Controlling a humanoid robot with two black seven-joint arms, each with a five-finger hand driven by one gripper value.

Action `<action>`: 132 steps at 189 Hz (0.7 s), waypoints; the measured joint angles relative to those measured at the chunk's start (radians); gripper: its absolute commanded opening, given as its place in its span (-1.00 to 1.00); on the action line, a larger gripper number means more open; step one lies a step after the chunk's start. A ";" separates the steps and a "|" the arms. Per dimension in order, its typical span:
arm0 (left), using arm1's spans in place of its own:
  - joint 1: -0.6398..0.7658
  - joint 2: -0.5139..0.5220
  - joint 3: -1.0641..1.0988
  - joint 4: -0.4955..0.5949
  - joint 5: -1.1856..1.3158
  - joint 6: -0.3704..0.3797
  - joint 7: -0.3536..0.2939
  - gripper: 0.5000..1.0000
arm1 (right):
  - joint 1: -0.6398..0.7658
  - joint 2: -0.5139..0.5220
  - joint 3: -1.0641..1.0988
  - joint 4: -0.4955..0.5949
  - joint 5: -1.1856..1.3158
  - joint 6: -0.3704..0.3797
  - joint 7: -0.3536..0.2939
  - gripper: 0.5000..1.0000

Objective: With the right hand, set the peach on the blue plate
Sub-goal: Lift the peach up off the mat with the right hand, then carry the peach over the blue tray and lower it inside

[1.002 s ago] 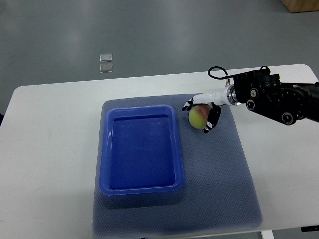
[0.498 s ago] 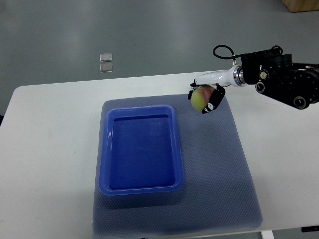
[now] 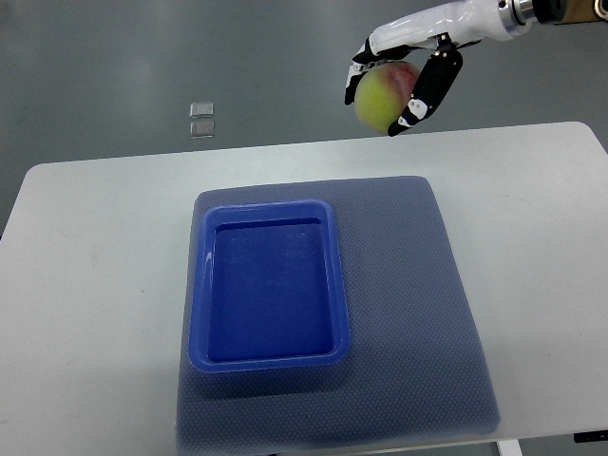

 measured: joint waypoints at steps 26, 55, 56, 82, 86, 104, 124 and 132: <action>0.000 0.000 0.000 0.000 0.000 0.000 0.000 1.00 | 0.004 0.045 0.000 0.001 0.007 -0.015 0.000 -0.93; 0.001 0.000 -0.001 0.000 0.000 0.000 0.000 1.00 | 0.003 0.171 -0.007 -0.035 0.019 -0.073 -0.001 -0.90; 0.001 0.000 -0.001 0.000 0.000 0.000 0.000 1.00 | 0.002 0.177 -0.007 -0.038 0.020 -0.075 -0.001 -0.90; 0.000 0.000 -0.001 -0.001 0.000 0.000 0.000 1.00 | -0.015 0.350 -0.012 -0.135 0.029 -0.118 -0.001 -0.88; 0.000 0.000 -0.001 -0.001 0.000 0.000 -0.001 1.00 | -0.021 0.379 -0.013 -0.151 0.031 -0.123 -0.002 -0.87; 0.000 0.000 -0.001 -0.001 0.000 0.000 0.000 1.00 | -0.065 0.501 -0.015 -0.221 0.036 -0.152 -0.004 -0.86; 0.000 0.000 -0.001 0.000 0.000 0.000 0.000 1.00 | -0.140 0.617 -0.015 -0.313 0.033 -0.173 -0.011 -0.83; 0.000 0.000 -0.001 0.000 0.000 0.000 0.000 1.00 | -0.174 0.634 -0.014 -0.350 0.029 -0.181 -0.014 -0.75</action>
